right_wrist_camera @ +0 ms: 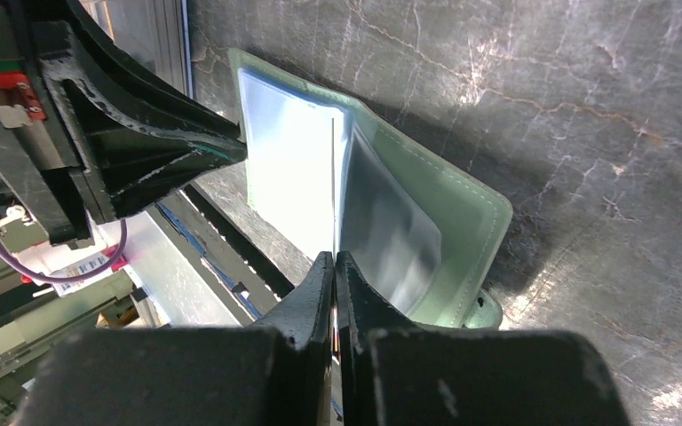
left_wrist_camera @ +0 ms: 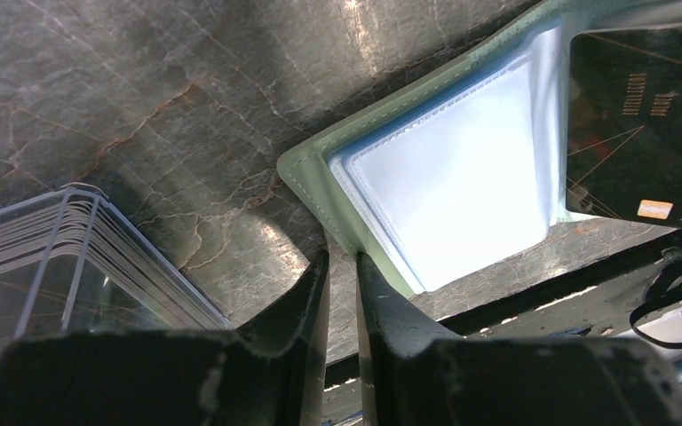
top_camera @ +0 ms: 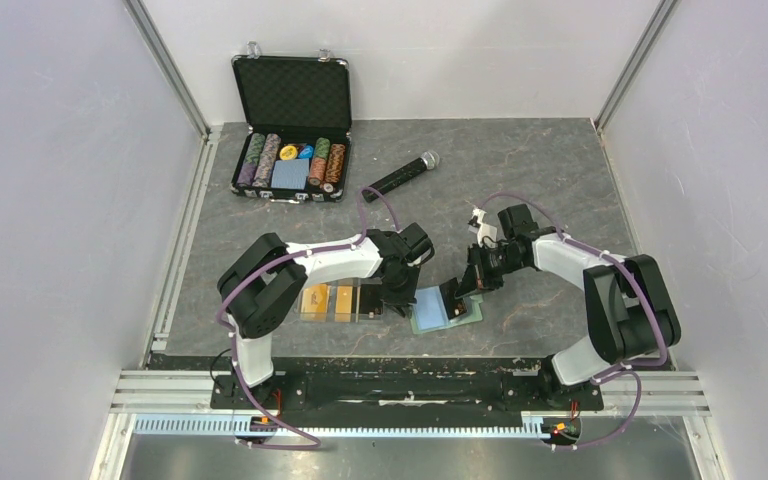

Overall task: Put the credit cards into the card holder
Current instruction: Insert the credit card into the card holder.

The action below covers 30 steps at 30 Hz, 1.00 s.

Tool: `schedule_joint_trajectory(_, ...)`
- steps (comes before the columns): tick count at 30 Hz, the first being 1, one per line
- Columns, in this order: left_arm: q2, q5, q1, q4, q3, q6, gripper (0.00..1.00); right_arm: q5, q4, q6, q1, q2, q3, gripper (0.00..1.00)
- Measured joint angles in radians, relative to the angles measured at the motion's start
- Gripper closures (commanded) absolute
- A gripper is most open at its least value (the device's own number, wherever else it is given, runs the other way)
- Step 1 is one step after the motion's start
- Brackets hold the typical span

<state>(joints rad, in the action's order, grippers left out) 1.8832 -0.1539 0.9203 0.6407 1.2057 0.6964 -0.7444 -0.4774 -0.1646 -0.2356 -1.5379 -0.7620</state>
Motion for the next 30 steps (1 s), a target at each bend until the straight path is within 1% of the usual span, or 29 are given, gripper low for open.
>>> schedule_joint_trajectory(12, 0.009, 0.02, 0.007, 0.019, 0.014, -0.004, 0.82, -0.044, 0.078, -0.051, -0.006, -0.037, 0.048, 1.0)
schedule_joint_trajectory(30, 0.018, 0.02, 0.009, 0.032, 0.025, -0.006, 0.84, -0.069, 0.175, -0.104, -0.04, -0.083, 0.062, 1.0)
